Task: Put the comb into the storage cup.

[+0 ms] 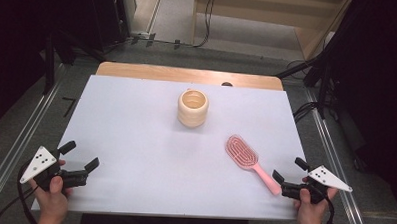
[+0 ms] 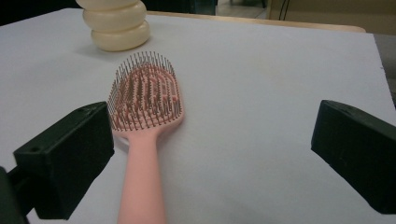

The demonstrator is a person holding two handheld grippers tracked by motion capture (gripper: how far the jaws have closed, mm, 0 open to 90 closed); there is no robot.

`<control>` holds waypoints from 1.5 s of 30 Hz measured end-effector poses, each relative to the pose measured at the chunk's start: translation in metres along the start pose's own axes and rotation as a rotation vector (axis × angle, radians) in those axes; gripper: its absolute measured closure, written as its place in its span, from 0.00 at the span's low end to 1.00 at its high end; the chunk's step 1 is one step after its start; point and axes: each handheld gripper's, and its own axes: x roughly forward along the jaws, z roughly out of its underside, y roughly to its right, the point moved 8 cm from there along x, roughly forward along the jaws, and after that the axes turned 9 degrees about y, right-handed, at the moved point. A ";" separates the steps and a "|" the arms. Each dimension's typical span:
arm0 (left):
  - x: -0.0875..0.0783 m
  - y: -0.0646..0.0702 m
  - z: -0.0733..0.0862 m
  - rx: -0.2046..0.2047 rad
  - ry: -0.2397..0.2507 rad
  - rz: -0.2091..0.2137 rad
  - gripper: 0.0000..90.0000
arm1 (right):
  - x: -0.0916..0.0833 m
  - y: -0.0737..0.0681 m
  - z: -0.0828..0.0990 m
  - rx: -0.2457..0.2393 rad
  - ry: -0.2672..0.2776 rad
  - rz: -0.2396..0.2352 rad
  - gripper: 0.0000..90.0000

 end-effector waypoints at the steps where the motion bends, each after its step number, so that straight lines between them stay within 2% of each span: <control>1: 0.000 0.000 0.000 0.002 0.001 -0.001 0.00 | 0.000 0.000 0.000 -0.002 -0.003 -0.002 0.00; 6: 0.000 0.000 0.001 0.006 -0.001 -0.001 0.00 | -0.001 -0.003 -0.004 0.002 -0.002 -0.019 0.00; 15: 0.000 0.000 0.001 0.006 0.002 -0.007 0.00 | -0.005 -0.011 -0.023 -0.046 -0.023 -0.027 0.00; 16: 0.000 0.000 0.001 0.006 0.001 -0.008 0.00 | -0.004 -0.014 -0.029 -0.055 -0.037 -0.034 0.00; 21: 0.002 0.000 0.001 0.009 -0.002 -0.006 0.00 | 0.001 -0.024 -0.037 -0.091 -0.090 -0.056 0.00; 26: 0.002 0.001 0.001 0.017 -0.007 -0.003 0.00 | 0.004 -0.031 -0.046 -0.119 -0.122 -0.081 0.00; 36: 0.002 0.002 0.002 0.022 -0.008 -0.001 0.00 | 0.010 -0.031 -0.057 -0.145 -0.202 -0.097 0.00; 38: 0.002 0.002 0.002 0.024 -0.009 -0.002 0.00 | 0.012 -0.031 -0.058 -0.148 -0.231 -0.088 0.00; 45: 0.002 0.002 0.002 0.025 -0.007 0.000 0.00 | 0.019 -0.034 -0.057 -0.157 -0.318 -0.106 0.00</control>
